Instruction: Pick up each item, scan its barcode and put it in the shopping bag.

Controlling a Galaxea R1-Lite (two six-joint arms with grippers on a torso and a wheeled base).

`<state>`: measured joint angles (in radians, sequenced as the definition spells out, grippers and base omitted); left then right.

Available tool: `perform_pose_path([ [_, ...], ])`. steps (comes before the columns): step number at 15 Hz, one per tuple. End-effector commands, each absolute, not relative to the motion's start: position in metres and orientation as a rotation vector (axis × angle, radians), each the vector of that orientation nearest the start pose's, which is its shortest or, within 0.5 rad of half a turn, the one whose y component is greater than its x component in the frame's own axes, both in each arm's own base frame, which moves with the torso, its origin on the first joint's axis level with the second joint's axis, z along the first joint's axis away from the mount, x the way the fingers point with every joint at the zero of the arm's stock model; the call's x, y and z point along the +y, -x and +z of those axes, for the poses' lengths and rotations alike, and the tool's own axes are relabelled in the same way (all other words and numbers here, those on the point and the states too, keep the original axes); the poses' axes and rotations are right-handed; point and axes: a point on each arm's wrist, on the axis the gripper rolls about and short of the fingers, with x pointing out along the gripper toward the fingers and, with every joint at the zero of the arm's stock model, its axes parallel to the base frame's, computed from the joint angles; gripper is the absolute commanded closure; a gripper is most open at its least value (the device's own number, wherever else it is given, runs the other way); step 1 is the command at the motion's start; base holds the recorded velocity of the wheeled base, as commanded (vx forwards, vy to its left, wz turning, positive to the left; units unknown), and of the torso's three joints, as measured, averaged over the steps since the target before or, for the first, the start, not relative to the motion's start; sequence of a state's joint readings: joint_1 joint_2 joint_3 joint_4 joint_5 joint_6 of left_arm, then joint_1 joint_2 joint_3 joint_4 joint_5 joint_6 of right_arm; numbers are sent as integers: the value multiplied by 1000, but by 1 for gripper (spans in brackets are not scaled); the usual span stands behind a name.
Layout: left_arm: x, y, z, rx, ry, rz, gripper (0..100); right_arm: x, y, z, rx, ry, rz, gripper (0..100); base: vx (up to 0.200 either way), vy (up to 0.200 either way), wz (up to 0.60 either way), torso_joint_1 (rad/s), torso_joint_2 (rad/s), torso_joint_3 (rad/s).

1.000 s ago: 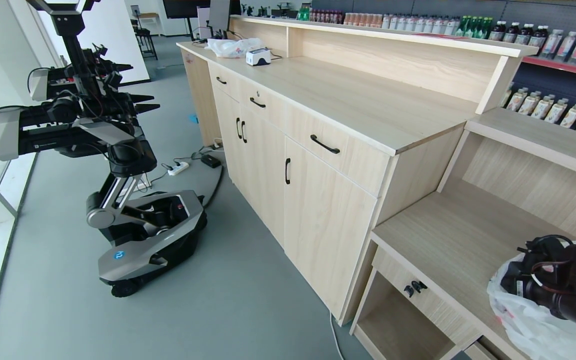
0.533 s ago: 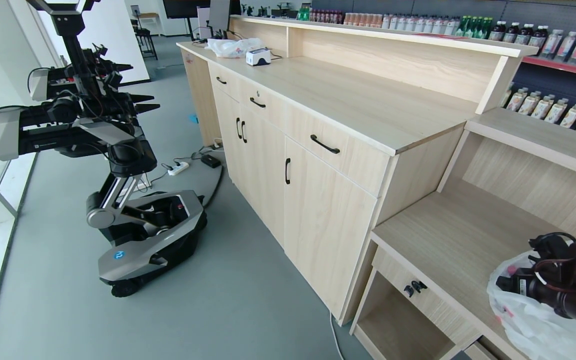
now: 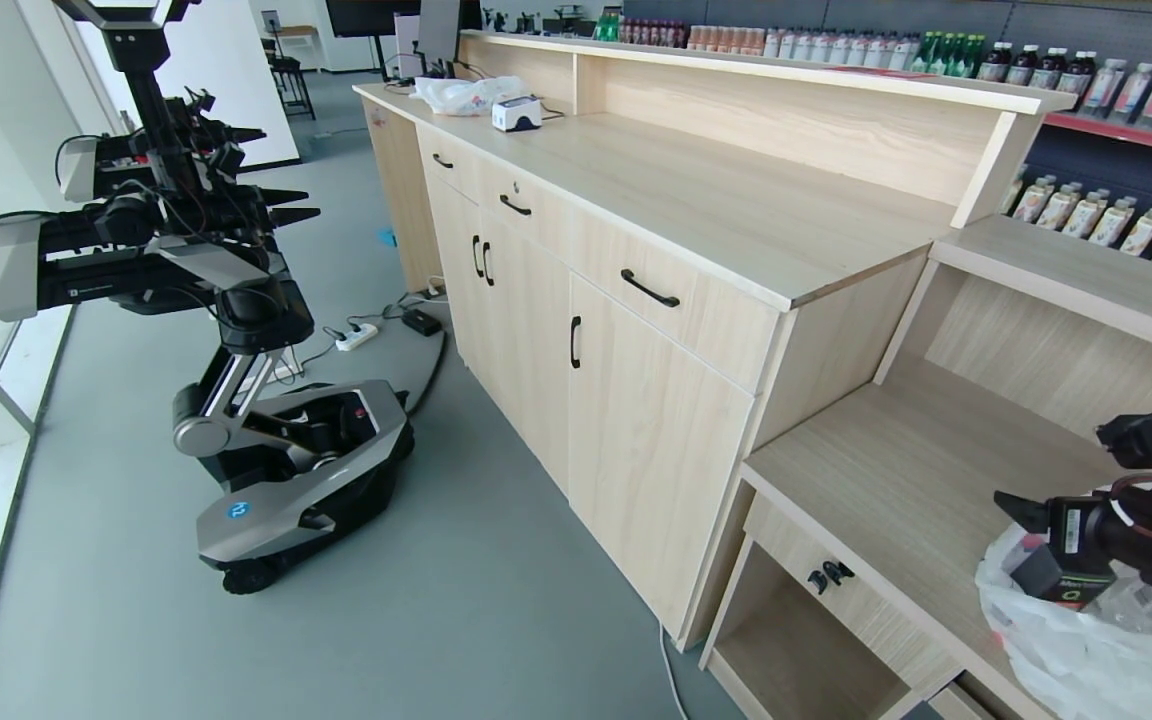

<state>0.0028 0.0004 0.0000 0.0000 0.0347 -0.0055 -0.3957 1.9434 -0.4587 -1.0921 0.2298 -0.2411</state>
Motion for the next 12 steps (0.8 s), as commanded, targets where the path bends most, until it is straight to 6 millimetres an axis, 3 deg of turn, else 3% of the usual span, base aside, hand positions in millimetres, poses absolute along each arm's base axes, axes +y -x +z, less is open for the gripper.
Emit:
perform_pose_path([
  [1,1,23,75,0,6,38,0,-108,-273,107,267,161,-127,0,0,0,0,0,0,0],
  [6,1,23,75,0,6,37,0,-90,-234,189,7,411,-107,0,0,0,0,0,0,0],
  [7,1,23,75,0,6,38,0,-90,-232,191,-2,416,-106,0,0,0,-600,7,7,-2],
  [8,1,23,75,0,6,38,0,-78,-215,222,-107,468,-99,0,0,0,-600,2,2,2],
  [12,1,23,75,0,6,38,0,-61,-176,297,-151,477,-157,0,0,0,-600,2,0,1],
])
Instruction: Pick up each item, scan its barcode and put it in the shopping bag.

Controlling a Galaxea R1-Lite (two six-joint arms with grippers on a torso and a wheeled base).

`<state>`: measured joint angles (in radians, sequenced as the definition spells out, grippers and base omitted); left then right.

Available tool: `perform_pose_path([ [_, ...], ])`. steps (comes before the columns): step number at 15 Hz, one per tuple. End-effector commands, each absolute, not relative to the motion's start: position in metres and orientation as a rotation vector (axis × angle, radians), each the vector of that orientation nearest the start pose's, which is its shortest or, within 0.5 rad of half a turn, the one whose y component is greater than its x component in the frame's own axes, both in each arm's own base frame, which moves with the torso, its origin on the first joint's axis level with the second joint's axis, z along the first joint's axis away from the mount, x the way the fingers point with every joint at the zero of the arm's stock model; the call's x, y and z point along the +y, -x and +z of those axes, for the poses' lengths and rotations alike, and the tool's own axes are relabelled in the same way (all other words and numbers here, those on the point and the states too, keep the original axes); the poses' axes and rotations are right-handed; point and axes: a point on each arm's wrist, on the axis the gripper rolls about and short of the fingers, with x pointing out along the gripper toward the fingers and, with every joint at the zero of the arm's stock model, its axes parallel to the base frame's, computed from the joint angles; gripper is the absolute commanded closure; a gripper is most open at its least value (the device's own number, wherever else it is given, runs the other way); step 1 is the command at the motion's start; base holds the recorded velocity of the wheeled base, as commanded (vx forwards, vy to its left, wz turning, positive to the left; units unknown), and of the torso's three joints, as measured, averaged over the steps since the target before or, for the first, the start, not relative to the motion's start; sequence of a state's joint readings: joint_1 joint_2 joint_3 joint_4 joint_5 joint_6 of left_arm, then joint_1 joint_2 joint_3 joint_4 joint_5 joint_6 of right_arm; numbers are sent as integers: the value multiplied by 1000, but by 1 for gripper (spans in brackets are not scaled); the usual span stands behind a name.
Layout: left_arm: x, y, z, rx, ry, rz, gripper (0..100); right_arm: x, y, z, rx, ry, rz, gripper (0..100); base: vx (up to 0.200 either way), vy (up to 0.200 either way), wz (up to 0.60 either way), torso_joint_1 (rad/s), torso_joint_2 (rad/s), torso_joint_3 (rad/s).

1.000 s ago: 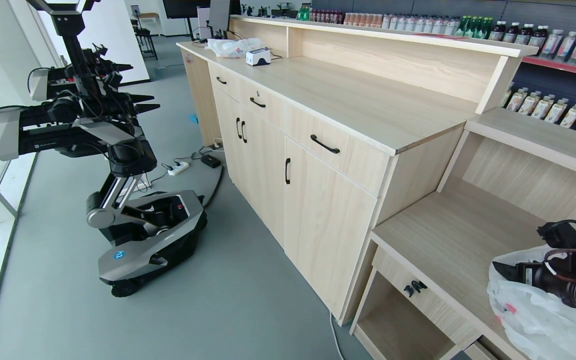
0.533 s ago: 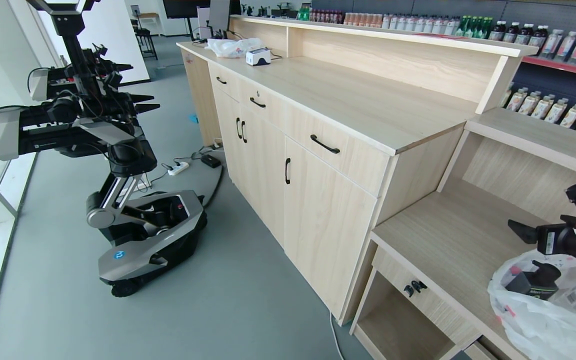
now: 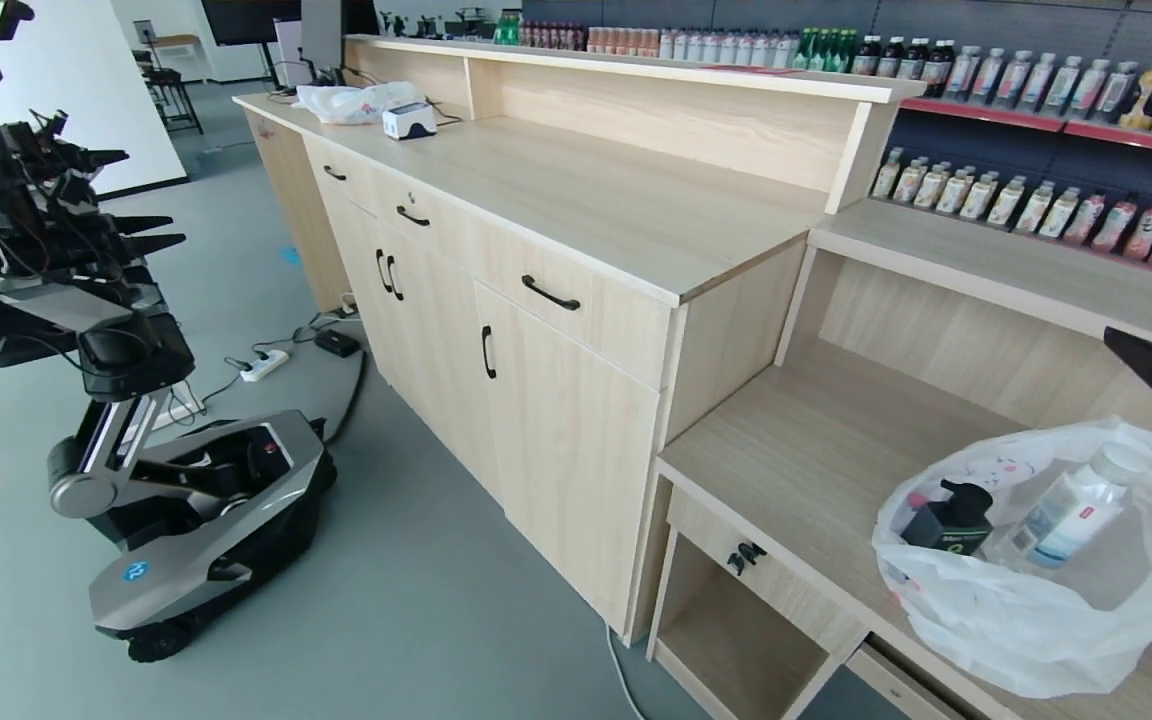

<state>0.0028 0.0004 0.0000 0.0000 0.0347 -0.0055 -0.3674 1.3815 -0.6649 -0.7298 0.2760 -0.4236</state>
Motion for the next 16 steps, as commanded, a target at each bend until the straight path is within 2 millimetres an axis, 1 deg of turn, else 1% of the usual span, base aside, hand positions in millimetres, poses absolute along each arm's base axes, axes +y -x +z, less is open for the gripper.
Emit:
perform_pose_path([
  [1,1,23,75,0,6,38,0,-59,-166,311,-117,456,-214,0,0,0,-600,-2,2,2],
  [2,1,23,75,0,6,38,0,-58,-153,324,-76,400,-287,0,0,0,-600,2,2,2],
  [3,1,23,75,0,6,38,0,-56,-148,327,-51,367,-316,0,0,0,-600,2,12,2],
  [4,1,23,75,0,6,38,0,-54,-137,324,31,311,-394,0,0,0,-600,2,2,2],
  [6,1,23,75,0,6,38,0,-50,-122,306,93,233,-461,0,0,0,-600,5,5,2],
  [8,1,23,75,0,6,38,0,-40,-95,280,149,222,-452,0,0,0,-600,2,5,2],
  [10,1,23,75,0,6,38,0,-32,-79,259,180,218,-441,0,0,0,-600,0,0,2],
  [11,1,23,75,0,6,38,0,-28,-67,243,195,213,-443,0,0,0,-600,2,2,2],
  [12,1,23,75,0,6,38,0,-26,-62,233,207,210,-442,0,0,0,-600,-7,7,7],
  [13,1,23,75,0,6,38,0,-26,-62,233,207,210,-442,0,0,0,-600,2,2,2],
  [14,1,23,75,0,6,38,0,-23,-53,217,219,207,-439,0,0,0,-600,-2,2,2],
  [15,1,23,75,0,6,38,0,-21,-49,208,228,204,-440,0,0,0,-600,2,-2,2],
  [16,1,23,75,0,6,38,0,-19,-45,197,243,195,-438,0,0,0,0,0,0,0],
])
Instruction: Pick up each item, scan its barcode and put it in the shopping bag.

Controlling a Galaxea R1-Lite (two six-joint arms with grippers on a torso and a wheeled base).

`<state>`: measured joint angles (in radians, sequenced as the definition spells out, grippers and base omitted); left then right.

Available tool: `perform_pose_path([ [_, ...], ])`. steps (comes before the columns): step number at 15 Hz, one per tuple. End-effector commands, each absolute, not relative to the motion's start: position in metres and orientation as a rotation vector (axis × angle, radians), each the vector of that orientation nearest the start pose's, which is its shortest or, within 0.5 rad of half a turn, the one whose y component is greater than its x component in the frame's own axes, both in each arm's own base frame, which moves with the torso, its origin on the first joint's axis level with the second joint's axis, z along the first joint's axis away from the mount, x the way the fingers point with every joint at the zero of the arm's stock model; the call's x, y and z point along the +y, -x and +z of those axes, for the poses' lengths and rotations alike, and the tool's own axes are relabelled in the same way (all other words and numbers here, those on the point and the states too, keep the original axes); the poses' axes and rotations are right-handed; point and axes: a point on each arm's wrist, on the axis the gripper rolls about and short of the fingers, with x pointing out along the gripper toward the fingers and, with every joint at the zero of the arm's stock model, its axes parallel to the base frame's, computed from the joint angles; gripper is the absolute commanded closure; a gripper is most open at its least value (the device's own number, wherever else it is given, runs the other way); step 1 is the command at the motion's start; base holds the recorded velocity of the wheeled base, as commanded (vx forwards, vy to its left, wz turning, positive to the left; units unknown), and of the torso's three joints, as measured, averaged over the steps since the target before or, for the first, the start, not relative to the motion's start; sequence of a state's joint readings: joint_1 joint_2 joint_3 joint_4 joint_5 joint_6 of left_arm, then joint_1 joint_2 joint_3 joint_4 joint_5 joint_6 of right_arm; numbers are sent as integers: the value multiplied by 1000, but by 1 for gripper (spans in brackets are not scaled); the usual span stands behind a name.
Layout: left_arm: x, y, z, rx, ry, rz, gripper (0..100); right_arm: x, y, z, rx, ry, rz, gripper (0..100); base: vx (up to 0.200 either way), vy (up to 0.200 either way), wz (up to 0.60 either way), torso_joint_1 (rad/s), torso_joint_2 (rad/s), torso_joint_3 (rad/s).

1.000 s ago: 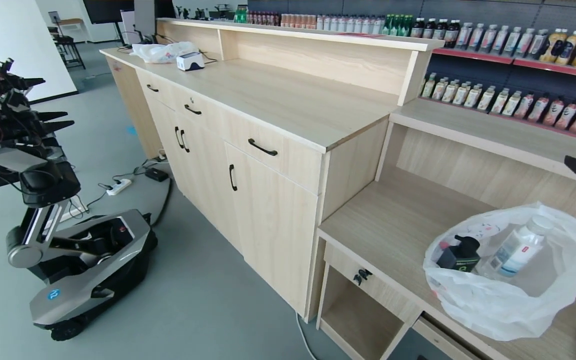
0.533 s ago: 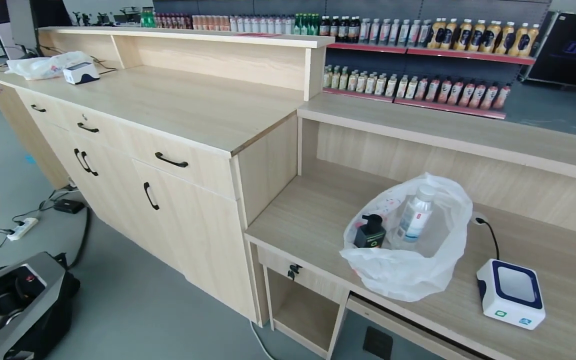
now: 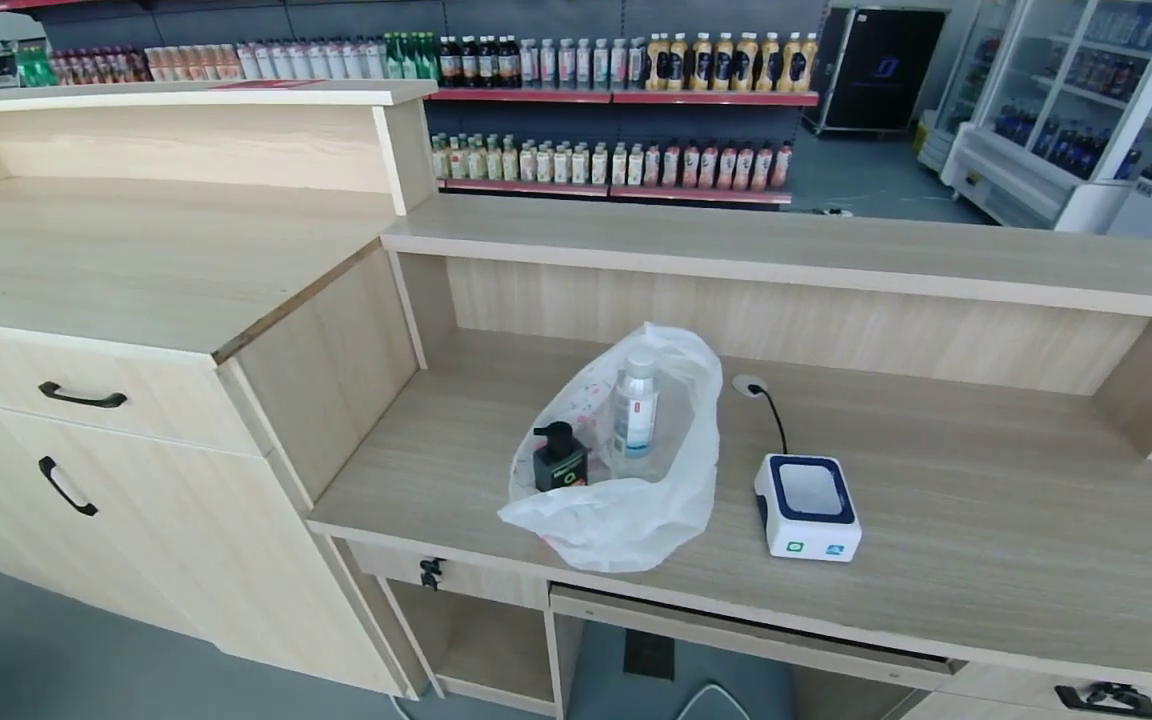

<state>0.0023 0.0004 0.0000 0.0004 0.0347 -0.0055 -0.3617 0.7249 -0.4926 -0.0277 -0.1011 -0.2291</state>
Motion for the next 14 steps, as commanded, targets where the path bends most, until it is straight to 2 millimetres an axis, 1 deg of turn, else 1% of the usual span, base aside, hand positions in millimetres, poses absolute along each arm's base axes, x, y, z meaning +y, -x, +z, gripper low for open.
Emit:
perform_pose_path([
  [1,1,23,75,0,6,38,0,-19,-42,190,252,186,-438,0,0,0,0,0,0,0],
  [2,1,23,75,0,6,38,0,-15,-33,165,274,162,-443,0,0,0,0,0,0,0],
  [4,1,23,75,0,6,38,0,-10,-21,128,245,154,-412,0,0,0,0,0,0,0],
  [5,1,23,75,0,6,38,0,-7,-15,111,196,144,-379,0,0,0,0,0,0,0],
  [6,1,23,75,0,6,38,0,-5,-11,104,144,140,-355,0,0,0,0,0,0,0],
  [7,1,23,75,0,6,38,0,-4,-7,101,136,133,-348,0,0,0,0,0,0,0],
  [8,1,23,75,0,6,38,0,-1,5,87,155,94,-345,0,0,0,0,0,0,0],
  [10,1,23,75,0,6,38,0,0,13,83,77,44,-259,0,0,0,0,0,0,0],
  [11,1,23,75,0,6,38,0,0,15,84,50,43,-254,0,0,0,0,0,0,0],
  [13,1,23,75,0,6,38,0,0,15,83,48,27,-251,0,0,0,0,0,0,0],
  [14,1,23,75,0,6,40,0,1,15,81,56,-47,-251,0,0,0,0,0,0,0],
])
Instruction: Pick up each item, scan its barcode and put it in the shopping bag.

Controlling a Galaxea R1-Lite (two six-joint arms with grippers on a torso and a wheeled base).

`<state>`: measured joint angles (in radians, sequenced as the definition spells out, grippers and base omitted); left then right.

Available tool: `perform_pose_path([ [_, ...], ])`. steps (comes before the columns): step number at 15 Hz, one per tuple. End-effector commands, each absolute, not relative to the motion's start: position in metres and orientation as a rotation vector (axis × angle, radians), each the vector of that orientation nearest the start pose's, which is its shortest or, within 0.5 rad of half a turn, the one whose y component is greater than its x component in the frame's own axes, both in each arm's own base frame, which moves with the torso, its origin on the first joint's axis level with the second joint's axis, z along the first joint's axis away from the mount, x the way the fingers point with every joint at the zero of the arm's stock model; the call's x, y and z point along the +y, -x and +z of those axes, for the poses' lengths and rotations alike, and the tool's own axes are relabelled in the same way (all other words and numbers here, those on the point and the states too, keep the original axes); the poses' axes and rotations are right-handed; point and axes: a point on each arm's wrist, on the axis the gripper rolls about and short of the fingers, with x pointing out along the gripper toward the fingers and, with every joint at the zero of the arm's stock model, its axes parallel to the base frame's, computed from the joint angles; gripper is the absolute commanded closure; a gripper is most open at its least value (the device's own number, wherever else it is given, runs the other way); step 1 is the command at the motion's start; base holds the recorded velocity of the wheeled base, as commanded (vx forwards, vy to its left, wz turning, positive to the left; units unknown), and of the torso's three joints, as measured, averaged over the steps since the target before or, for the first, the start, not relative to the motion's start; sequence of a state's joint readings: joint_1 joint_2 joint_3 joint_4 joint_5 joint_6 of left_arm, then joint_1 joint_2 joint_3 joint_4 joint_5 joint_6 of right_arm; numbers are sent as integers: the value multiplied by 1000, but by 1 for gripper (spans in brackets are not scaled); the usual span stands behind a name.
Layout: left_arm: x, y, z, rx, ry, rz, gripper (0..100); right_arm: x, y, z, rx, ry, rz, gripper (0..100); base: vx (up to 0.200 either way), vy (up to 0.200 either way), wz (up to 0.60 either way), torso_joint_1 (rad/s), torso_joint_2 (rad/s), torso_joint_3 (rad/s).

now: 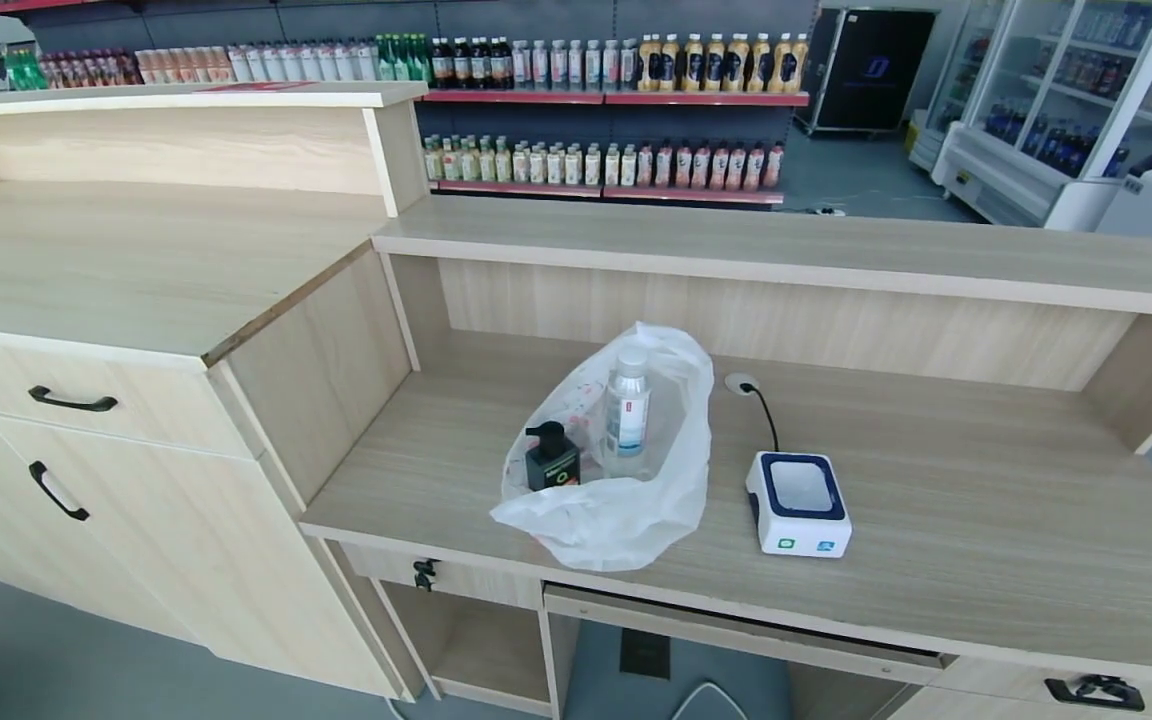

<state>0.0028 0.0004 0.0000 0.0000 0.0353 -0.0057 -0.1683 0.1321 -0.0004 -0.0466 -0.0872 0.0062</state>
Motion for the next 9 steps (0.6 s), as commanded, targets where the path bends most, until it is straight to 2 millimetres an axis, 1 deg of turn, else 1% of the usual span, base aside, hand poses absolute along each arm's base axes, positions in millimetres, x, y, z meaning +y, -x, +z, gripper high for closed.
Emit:
perform_pose_path([
  [1,1,23,75,0,6,38,0,1,15,81,58,-51,-250,0,0,0,0,0,0,0],
  [9,1,23,75,0,6,38,0,1,15,80,62,-50,-248,0,0,0,0,0,0,0],
])
